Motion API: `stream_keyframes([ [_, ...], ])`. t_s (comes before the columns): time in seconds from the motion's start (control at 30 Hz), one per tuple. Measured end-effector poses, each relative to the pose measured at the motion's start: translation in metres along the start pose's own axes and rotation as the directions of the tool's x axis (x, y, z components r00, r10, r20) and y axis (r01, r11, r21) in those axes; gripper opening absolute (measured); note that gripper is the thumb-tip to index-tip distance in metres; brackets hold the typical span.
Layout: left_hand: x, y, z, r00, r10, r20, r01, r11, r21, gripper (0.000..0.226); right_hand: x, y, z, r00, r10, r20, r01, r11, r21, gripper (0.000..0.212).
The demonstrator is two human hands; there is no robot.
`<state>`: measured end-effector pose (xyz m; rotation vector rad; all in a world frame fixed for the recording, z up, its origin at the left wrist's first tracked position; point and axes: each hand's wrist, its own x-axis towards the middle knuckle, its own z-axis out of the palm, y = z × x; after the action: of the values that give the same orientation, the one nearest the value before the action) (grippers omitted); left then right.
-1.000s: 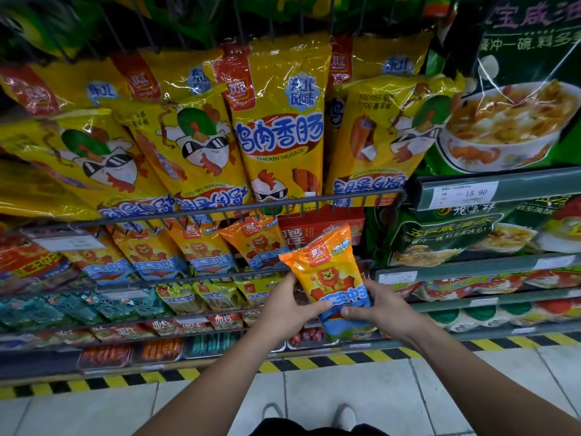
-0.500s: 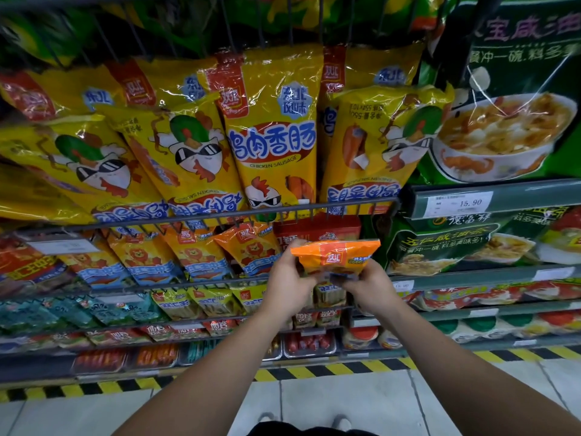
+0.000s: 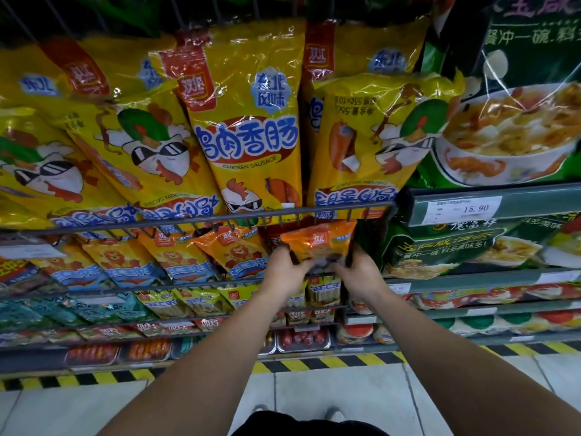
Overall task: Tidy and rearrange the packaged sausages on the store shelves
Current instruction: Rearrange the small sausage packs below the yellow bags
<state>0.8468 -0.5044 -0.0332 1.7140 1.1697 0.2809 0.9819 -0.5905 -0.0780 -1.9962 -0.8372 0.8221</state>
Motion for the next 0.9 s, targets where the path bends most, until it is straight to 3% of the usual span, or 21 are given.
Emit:
stream_keyframes([
  [0.07,0.005,0.001,0.001,0.999,-0.030,0.014,0.030,1.000,0.000,0.023,0.005,0.004,0.000,1.000,0.029,-0.012,-0.029,0.999,-0.017,0.043],
  [0.17,0.013,0.004,0.002,0.998,-0.043,0.052,0.042,0.999,0.026,0.038,0.012,0.009,0.001,0.997,0.078,-0.014,-0.078,0.997,-0.029,0.041],
  [0.27,0.021,0.007,0.006,0.997,-0.040,0.065,0.030,0.989,0.142,0.037,0.014,0.009,0.000,0.994,0.092,-0.055,-0.094,0.995,-0.027,0.039],
  [0.4,0.022,0.010,0.011,0.998,-0.026,0.057,0.015,0.981,0.192,0.037,0.013,0.009,0.000,0.995,0.087,-0.052,-0.091,0.992,-0.083,0.017],
  [0.53,0.017,0.007,0.011,0.998,-0.011,0.060,-0.001,0.981,0.196,0.031,0.009,0.008,-0.001,0.997,0.029,-0.072,-0.038,0.991,-0.131,0.029],
  [0.77,0.003,-0.005,0.000,0.999,-0.030,0.042,0.023,0.985,0.171,0.029,-0.019,0.001,-0.010,0.980,-0.098,-0.174,0.067,0.982,-0.174,0.032],
  [0.9,-0.013,0.000,-0.012,0.999,0.037,-0.005,-0.036,0.987,0.155,0.051,-0.049,-0.016,-0.023,0.959,-0.199,-0.203,0.180,0.977,-0.111,0.041],
])
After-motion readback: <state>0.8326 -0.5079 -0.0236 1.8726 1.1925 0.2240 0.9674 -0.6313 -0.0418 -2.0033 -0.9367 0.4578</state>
